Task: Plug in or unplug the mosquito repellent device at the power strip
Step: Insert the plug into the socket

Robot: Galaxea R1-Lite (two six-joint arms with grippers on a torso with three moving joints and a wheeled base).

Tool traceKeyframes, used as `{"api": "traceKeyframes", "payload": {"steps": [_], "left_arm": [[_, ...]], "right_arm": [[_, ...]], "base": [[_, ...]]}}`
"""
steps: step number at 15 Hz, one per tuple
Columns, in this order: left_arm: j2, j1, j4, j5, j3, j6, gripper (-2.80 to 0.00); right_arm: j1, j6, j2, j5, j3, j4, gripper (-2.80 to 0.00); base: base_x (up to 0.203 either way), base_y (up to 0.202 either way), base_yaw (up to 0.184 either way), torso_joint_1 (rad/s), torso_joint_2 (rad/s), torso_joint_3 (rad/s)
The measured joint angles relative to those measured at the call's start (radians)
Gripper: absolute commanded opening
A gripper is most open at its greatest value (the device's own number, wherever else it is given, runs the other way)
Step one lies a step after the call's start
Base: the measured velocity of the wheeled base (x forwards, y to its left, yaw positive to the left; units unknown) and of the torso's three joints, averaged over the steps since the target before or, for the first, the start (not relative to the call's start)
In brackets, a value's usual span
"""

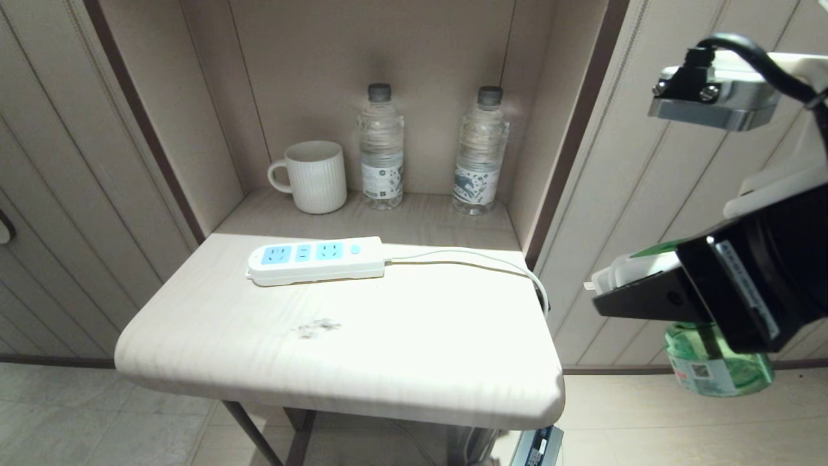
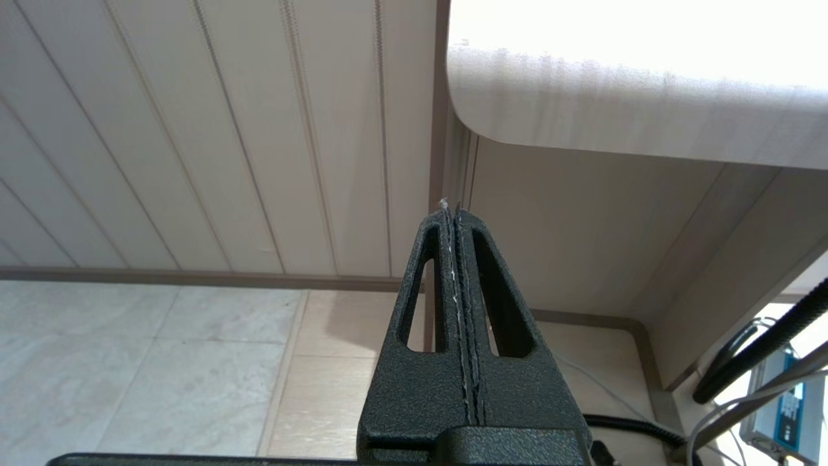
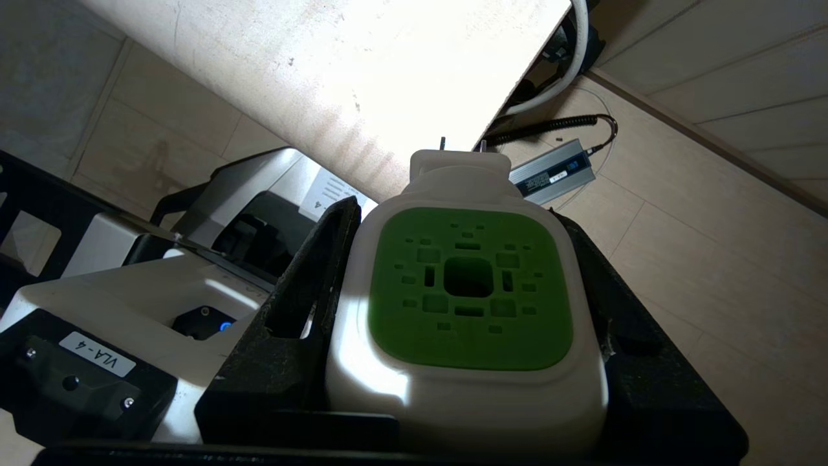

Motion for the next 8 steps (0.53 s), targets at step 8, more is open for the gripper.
{"api": "traceKeyframes", "payload": {"steps": [8], "left_arm": [[0.0, 0.0, 0.0, 0.0, 0.0, 0.0, -2.8]], "right_arm": [[0.008, 0.001, 0.007, 0.006, 0.014, -0.002, -2.8]], "base": [[0.0, 0.0, 0.0, 0.0, 0.0, 0.0]]}}
